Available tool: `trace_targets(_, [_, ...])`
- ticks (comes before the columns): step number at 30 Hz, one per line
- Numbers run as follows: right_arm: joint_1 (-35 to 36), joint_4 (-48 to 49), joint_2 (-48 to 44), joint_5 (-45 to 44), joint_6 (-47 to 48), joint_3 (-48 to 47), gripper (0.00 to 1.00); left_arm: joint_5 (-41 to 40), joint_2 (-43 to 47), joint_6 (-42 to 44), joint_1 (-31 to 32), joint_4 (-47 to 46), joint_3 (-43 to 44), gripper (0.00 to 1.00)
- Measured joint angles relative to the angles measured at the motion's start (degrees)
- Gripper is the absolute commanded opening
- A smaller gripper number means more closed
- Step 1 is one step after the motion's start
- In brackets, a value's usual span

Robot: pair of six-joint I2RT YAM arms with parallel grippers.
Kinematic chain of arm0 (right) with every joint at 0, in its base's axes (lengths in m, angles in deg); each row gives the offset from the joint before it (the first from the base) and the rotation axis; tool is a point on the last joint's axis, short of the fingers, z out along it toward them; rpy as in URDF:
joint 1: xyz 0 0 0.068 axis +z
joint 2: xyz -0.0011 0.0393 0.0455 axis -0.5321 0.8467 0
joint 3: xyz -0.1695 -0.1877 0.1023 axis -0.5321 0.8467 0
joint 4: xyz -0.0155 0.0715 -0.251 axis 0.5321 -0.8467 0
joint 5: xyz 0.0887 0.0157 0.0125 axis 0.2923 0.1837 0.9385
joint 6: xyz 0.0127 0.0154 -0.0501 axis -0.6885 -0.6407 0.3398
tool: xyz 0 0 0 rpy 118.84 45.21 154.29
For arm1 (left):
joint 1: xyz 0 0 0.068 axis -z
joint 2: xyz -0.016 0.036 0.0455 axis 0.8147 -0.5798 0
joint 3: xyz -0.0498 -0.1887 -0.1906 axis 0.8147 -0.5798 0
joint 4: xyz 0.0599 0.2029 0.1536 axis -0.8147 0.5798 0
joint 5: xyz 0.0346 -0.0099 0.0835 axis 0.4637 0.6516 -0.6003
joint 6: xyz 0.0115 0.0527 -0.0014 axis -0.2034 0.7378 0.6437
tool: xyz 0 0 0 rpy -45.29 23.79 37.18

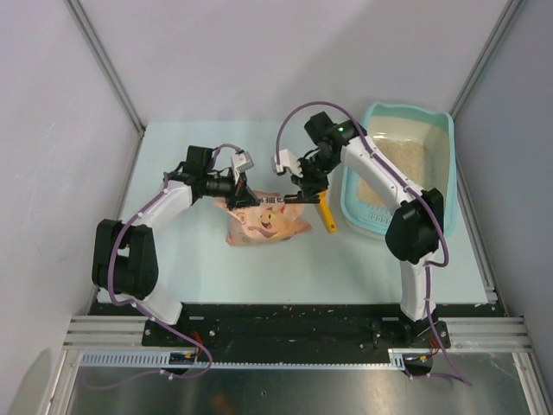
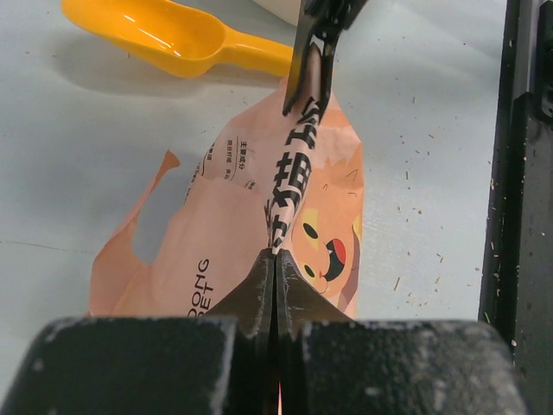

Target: Fill the litter box with clean litter

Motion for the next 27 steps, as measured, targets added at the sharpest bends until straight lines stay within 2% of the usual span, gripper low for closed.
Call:
trace_targets(5, [-4.2, 1.0, -0.7, 7.8, -1.7, 1.2, 0.0, 0.0, 0.0, 0.0, 0.0, 0.1, 0.0, 0.0])
trace_targets(9, [-5.6, 2.1, -2.2, 10.3, -1.9, 3.7, 0.0, 0.0, 0.0, 0.0, 0.0, 0.2, 0.1, 0.0])
trace_targets(20, [1.6, 5.1, -2.2, 6.6, 0.1, 4.0, 0.0, 0.0, 0.0, -0.1, 0.2, 0.9, 0.3, 0.0])
trace_targets(27, [4.0, 2.6, 1.4, 1.3, 0.4, -2.7, 0.0, 0.0, -0.1, -0.1, 0.2, 0.9, 0.6, 0.0])
